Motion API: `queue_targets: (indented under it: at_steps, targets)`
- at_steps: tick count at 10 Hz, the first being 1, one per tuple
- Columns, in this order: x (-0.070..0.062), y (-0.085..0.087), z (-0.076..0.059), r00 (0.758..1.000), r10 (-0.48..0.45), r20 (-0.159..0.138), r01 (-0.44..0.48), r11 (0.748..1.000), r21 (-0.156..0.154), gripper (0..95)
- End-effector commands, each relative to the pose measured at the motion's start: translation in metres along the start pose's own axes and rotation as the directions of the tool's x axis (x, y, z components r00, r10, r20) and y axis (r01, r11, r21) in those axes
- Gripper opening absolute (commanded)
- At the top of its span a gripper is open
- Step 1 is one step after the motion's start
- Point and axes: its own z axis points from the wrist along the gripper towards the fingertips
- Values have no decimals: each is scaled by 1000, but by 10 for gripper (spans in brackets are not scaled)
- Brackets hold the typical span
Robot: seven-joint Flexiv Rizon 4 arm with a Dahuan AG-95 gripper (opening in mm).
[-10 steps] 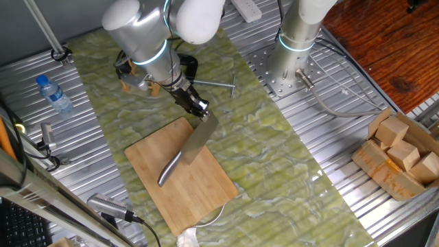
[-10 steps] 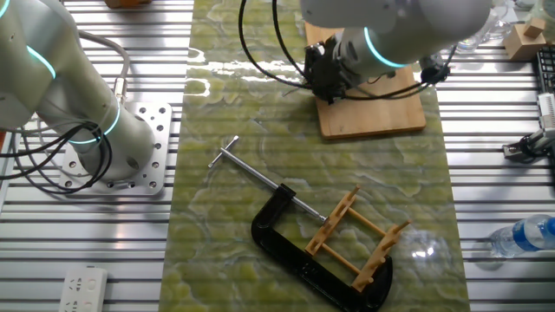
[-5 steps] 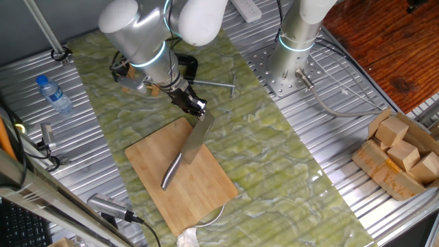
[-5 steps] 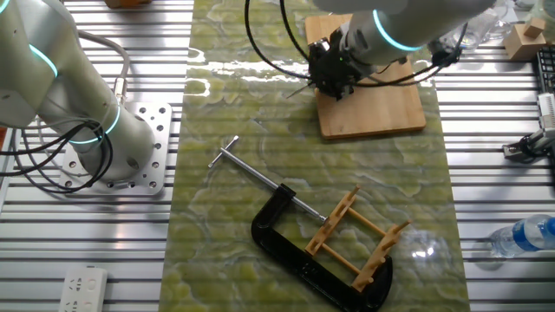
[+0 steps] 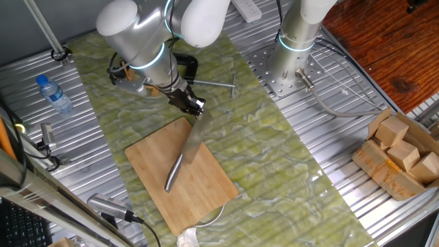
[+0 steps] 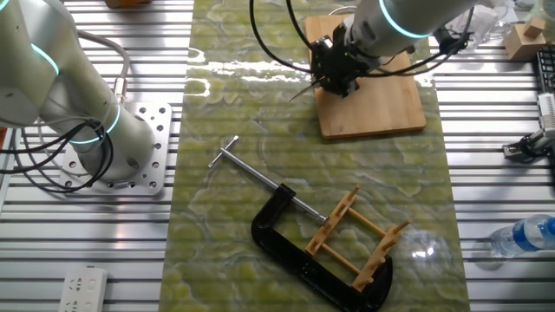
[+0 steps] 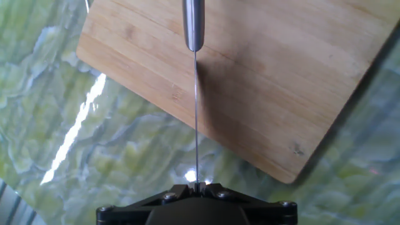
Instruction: Put the knife on the knife rack
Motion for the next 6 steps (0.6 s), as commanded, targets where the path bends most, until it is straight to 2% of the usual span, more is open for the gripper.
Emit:
queue_targets:
  at_steps: [1, 6]
  targets:
    - [-2, -3, -6, 998, -59, -21, 59, 998, 23, 0]
    - [-3, -22, -20, 981, -191, -37, 192, 981, 36, 0]
